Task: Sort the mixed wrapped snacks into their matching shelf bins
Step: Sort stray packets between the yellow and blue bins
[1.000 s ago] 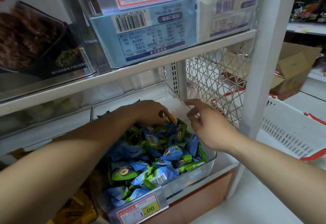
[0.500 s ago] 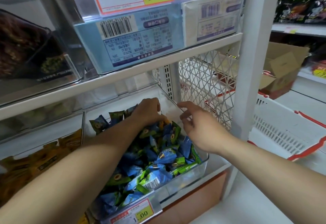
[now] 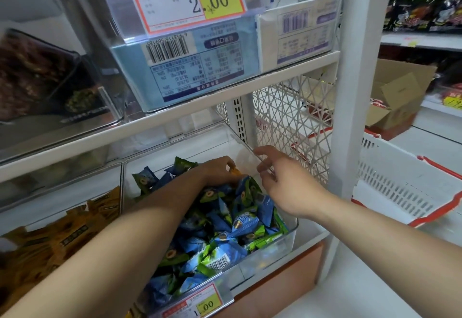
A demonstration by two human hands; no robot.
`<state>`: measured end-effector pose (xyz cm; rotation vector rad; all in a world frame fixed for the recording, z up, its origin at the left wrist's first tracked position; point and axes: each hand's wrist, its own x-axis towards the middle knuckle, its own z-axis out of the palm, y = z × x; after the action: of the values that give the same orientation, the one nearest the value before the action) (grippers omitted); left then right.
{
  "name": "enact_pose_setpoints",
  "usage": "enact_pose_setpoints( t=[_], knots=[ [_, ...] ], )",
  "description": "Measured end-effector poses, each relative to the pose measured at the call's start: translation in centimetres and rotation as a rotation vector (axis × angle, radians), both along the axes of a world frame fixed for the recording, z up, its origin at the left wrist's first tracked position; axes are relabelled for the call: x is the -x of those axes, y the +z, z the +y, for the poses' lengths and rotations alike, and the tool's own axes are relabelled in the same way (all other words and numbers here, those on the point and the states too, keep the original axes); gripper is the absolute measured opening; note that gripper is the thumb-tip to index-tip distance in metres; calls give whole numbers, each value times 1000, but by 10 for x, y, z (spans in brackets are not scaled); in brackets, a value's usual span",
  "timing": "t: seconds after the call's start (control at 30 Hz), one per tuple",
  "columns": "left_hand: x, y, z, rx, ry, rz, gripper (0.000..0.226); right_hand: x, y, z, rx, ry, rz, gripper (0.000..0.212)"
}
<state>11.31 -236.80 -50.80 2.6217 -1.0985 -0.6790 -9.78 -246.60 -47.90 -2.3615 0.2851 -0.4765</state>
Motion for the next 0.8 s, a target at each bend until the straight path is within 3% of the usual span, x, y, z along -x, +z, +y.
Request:
enact_pose_setpoints(
  t=[0.27, 0.63, 0.73, 0.8],
  knots=[
    [0, 2, -6, -145, -165, 68, 34, -1, -3, -1, 5, 9, -5, 44],
    [15, 17, 2, -130, -240, 83, 37, 1, 0, -2, 27, 17, 16, 47],
    [13, 23, 6, -65, -194, 62, 24, 2, 3, -1, 48, 13, 22, 47],
    [12, 27, 9, -6, -161, 53, 28, 2, 4, -1, 60, 12, 30, 48]
  ],
)
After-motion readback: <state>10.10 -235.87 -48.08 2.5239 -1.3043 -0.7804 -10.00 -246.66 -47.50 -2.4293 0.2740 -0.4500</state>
